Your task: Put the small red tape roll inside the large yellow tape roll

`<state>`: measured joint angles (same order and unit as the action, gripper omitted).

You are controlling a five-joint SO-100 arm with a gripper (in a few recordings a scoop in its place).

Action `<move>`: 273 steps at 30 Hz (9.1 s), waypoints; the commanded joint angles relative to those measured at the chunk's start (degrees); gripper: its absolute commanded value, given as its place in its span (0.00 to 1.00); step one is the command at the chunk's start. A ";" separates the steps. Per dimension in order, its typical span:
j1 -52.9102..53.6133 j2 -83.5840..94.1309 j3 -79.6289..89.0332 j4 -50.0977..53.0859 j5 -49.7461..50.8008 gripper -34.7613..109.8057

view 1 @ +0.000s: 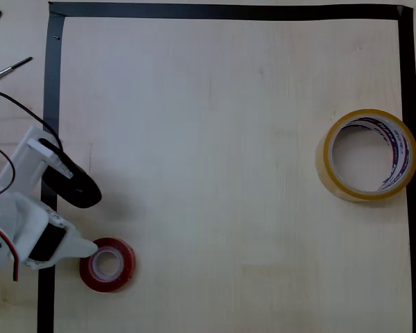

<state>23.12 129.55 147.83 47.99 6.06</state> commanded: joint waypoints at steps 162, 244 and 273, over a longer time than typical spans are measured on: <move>-27.07 -56.16 -62.58 -48.43 10.28 0.24; -28.39 -41.66 -45.26 -46.49 15.03 0.24; -27.25 61.61 29.18 -16.35 4.83 0.24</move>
<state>-3.34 178.42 175.43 23.91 11.69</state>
